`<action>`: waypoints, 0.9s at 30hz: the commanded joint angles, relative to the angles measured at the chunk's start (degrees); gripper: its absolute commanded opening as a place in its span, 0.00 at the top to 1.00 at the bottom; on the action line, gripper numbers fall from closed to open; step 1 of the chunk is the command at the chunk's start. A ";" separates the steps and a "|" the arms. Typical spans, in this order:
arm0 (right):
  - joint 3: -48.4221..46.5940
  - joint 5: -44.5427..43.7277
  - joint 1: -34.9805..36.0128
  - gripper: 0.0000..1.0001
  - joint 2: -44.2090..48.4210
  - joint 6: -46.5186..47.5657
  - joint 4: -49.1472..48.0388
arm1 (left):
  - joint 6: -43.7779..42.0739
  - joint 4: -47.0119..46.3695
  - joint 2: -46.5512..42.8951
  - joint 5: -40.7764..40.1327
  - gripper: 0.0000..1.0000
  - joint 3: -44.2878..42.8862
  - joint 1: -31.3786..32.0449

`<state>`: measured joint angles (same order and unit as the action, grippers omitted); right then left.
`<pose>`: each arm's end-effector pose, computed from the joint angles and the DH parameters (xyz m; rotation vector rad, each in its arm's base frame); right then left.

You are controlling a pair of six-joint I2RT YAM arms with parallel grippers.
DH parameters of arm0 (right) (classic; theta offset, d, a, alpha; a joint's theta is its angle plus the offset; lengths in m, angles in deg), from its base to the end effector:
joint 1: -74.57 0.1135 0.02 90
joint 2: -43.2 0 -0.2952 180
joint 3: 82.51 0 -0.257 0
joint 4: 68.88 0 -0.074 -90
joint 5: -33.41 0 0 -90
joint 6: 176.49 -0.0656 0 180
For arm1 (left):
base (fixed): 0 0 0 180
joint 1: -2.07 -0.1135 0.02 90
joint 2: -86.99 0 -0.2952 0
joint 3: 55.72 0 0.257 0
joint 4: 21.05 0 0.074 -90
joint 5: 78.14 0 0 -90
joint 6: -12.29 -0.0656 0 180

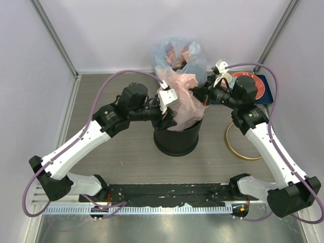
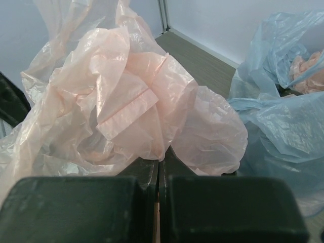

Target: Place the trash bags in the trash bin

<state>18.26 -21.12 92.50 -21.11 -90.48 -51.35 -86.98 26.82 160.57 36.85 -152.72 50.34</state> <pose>0.2429 0.1186 0.4399 -0.6768 1.5229 0.7899 0.1749 -0.2378 0.4436 1.2377 1.6491 -0.8651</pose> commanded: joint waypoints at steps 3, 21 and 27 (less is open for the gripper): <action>1.31 -1.10 0.79 0.99 0.24 -1.20 -4.39 | 0.75 -8.62 4.02 -17.25 0.62 0.53 -0.37; 6.94 1.72 6.49 0.99 4.11 0.65 5.27 | 3.29 -0.27 -3.34 0.92 0.65 0.19 -5.64; 6.94 -0.30 7.20 0.99 3.33 1.18 7.74 | 8.04 -0.88 -6.17 1.12 0.46 -0.70 -15.30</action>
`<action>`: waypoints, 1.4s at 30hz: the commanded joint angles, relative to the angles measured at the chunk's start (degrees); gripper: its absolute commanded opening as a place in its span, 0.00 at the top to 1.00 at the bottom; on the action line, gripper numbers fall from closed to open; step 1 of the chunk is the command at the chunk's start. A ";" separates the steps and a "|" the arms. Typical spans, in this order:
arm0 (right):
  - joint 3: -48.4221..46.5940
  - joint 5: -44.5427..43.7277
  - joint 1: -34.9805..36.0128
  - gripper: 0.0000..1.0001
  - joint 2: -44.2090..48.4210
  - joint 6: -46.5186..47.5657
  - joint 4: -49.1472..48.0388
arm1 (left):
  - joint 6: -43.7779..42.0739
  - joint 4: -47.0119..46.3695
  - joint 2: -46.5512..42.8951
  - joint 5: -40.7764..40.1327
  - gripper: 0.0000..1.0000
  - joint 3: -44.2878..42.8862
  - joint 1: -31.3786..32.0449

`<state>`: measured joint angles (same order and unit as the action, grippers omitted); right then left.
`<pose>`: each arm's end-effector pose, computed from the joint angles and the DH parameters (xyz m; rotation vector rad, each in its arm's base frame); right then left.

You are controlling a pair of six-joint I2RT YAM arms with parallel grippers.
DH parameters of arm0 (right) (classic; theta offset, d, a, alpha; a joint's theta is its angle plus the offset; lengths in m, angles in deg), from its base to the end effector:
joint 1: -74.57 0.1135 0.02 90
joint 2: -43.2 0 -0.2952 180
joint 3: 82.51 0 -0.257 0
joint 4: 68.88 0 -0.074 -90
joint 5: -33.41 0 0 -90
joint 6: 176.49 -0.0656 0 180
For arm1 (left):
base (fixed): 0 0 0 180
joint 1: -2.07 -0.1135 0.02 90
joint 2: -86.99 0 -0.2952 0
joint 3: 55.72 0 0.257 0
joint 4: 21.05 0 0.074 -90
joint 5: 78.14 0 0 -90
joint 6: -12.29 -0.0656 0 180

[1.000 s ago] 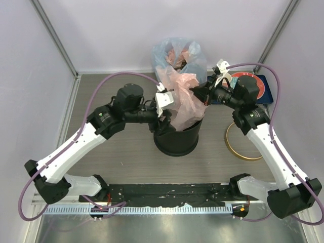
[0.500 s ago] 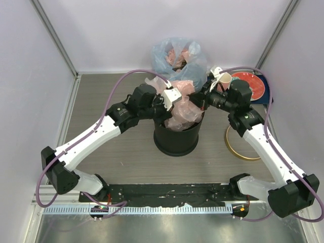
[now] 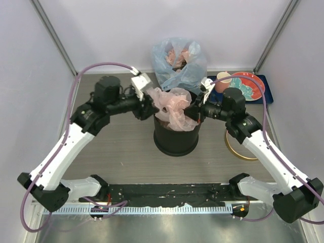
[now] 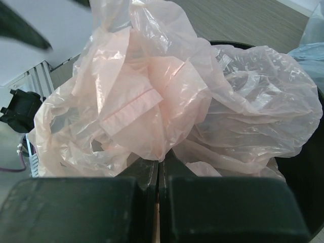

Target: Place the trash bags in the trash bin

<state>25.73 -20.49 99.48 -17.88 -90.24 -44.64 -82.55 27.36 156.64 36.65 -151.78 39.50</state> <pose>0.2134 0.1417 0.3897 -0.7841 1.6836 0.9186 0.1988 -0.1868 0.4546 0.9879 1.7414 -0.7926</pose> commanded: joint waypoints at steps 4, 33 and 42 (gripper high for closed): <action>-1.68 -1.74 0.23 0.99 -3.07 0.94 1.47 | 8.43 -3.01 -2.85 2.60 0.38 0.91 -12.00; -21.27 3.63 0.23 0.25 -10.98 6.73 14.30 | 8.27 0.50 10.16 15.81 0.15 -13.15 -9.57; -27.26 3.99 -1.00 0.99 -6.61 5.51 16.68 | 5.19 3.14 7.61 15.20 0.15 -11.13 -9.57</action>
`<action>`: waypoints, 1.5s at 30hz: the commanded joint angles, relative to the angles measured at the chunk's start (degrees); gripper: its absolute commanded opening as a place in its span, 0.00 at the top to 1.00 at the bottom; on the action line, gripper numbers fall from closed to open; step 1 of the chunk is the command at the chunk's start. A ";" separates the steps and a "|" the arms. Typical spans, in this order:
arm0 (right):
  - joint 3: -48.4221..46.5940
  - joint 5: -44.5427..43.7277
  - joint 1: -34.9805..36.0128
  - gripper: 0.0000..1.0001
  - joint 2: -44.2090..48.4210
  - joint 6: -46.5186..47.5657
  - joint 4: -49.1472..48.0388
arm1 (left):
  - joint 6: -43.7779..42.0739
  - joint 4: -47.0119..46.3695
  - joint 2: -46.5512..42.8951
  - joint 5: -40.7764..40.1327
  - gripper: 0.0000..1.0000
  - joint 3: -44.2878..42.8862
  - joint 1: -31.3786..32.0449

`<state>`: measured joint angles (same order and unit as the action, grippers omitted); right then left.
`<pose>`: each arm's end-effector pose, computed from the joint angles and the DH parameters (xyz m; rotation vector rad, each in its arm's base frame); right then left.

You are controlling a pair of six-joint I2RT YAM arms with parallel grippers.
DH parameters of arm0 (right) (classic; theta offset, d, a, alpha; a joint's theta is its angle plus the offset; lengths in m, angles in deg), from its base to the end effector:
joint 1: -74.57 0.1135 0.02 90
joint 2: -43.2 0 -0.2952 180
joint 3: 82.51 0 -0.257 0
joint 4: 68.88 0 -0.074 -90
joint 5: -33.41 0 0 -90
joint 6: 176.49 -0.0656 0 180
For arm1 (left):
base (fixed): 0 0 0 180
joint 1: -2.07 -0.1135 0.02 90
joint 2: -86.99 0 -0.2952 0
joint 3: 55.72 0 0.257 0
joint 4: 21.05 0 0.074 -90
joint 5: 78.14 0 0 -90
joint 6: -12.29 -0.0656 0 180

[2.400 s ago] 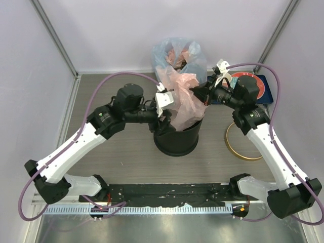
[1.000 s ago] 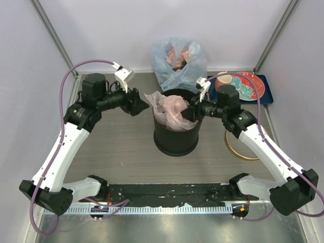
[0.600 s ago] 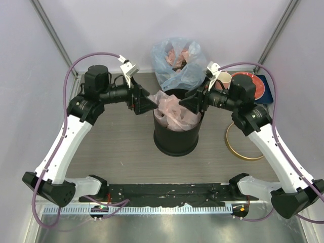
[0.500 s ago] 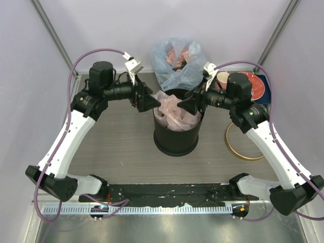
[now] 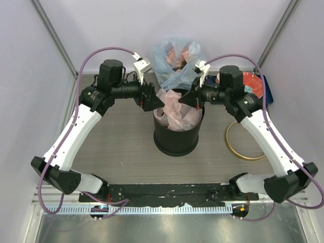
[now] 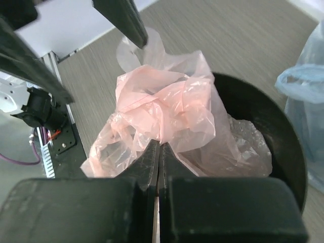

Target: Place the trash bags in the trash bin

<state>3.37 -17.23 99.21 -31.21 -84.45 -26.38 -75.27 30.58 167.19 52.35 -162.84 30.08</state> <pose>0.2531 0.1619 0.4362 -0.8934 1.7755 0.9300 0.2550 -0.1839 0.4690 0.8978 1.8344 -1.0417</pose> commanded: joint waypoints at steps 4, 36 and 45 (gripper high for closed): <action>-3.76 -0.59 -1.53 0.99 10.60 1.29 -0.78 | -1.82 0.63 -1.11 -0.50 0.19 -1.47 -0.06; 5.39 9.34 -4.17 0.99 19.22 31.54 28.49 | -29.32 11.68 4.34 0.47 0.18 -13.83 11.27; 3.72 6.45 -4.25 0.99 20.53 20.20 17.16 | -36.37 12.41 4.34 -9.63 0.21 -12.63 19.10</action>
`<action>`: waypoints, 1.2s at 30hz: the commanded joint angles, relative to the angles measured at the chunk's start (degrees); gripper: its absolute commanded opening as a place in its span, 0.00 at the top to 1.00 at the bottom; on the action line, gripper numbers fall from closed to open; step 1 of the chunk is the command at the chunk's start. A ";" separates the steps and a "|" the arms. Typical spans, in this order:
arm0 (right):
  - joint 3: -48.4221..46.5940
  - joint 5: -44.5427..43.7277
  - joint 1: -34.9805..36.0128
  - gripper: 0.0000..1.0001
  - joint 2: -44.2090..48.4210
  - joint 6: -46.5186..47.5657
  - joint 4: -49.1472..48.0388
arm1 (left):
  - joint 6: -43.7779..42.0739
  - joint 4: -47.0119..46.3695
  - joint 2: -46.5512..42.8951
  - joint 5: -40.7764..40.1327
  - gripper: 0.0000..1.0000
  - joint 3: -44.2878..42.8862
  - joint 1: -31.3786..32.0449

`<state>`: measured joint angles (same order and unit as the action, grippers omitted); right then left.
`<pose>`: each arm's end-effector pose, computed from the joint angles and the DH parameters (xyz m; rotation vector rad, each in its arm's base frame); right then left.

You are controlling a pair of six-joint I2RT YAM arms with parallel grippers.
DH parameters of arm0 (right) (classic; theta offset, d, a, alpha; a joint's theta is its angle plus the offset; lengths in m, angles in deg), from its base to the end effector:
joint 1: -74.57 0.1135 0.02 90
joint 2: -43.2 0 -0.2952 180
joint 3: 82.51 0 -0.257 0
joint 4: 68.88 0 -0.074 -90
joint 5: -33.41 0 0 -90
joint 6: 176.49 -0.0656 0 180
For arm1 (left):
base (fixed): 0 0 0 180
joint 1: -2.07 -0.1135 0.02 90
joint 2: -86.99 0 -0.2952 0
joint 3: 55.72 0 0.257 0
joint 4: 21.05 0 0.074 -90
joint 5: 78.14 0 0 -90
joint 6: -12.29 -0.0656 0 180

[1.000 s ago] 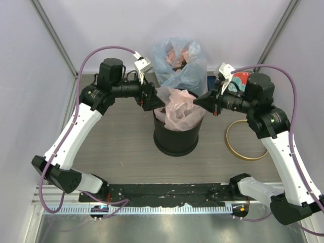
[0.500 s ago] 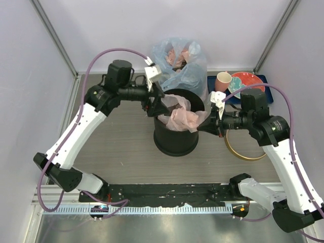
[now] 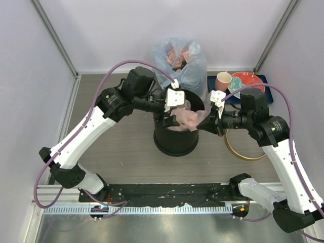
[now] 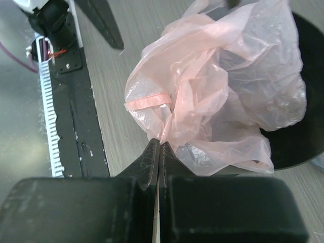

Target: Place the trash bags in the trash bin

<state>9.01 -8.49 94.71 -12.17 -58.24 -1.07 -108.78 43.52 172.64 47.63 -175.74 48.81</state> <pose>0.1375 0.1024 0.4297 -1.2472 1.6340 0.8169 0.1912 -0.2591 0.4889 1.5873 1.3597 -0.8180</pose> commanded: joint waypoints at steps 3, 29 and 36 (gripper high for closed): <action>-3.50 -2.92 0.25 0.99 1.50 -9.70 -11.67 | -0.50 -0.44 -2.66 -5.62 0.24 2.01 0.28; -7.11 -18.02 -5.55 0.99 -7.20 -25.88 -24.60 | -5.21 1.12 -8.83 4.21 0.97 13.97 0.02; -5.44 -23.39 -9.33 0.99 -11.51 -23.51 -21.97 | -20.25 15.37 -11.29 6.33 1.00 18.62 0.19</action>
<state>3.64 -27.20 86.93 -22.42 -82.57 -23.22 -119.11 49.27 163.26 50.47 -159.56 48.83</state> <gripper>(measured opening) 0.028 0.013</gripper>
